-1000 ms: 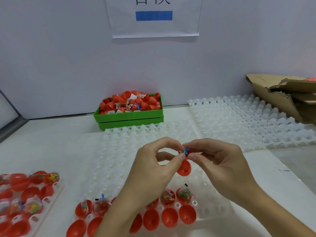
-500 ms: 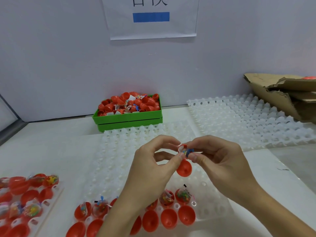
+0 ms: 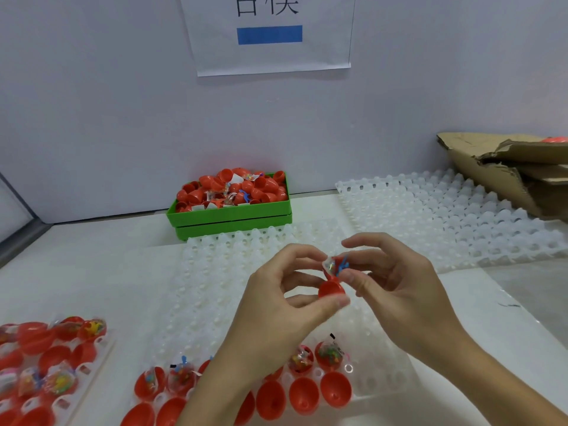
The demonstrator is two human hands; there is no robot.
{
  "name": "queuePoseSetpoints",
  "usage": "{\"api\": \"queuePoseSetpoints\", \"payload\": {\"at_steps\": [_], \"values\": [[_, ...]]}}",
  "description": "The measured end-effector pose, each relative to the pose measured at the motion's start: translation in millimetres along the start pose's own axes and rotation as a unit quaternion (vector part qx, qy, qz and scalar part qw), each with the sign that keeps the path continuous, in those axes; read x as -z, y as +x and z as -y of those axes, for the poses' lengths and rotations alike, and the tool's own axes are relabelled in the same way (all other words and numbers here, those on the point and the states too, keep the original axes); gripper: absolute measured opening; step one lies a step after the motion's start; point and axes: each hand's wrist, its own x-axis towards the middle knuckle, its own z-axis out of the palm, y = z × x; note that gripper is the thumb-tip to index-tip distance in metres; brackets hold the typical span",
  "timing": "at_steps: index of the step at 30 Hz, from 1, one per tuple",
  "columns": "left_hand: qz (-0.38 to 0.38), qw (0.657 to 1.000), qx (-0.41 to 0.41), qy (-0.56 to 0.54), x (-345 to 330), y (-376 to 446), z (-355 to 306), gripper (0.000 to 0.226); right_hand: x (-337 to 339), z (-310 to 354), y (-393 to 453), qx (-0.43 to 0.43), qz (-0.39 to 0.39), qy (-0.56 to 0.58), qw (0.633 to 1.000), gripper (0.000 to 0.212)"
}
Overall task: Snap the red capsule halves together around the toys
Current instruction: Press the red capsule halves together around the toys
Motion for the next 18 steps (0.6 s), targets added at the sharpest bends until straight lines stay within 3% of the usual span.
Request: {"api": "queuePoseSetpoints", "payload": {"at_steps": [3, 8, 18], "values": [[0.003, 1.000, 0.012, 0.014, -2.3, -0.7, 3.2, 0.048, -1.0, -0.7, 0.2, -0.029, -0.017, 0.018, 0.999, 0.031], [-0.011, 1.000, 0.012, 0.001, -0.7, 0.3, 5.0, 0.044, -0.2, -3.8, 1.4, -0.059, 0.007, 0.090, 0.994, 0.041], [0.007, 0.998, -0.039, 0.050, -0.2, 0.0, 2.9, 0.030, 4.0, -6.4, 1.8, 0.025, 0.013, 0.035, 0.999, 0.046]]}}
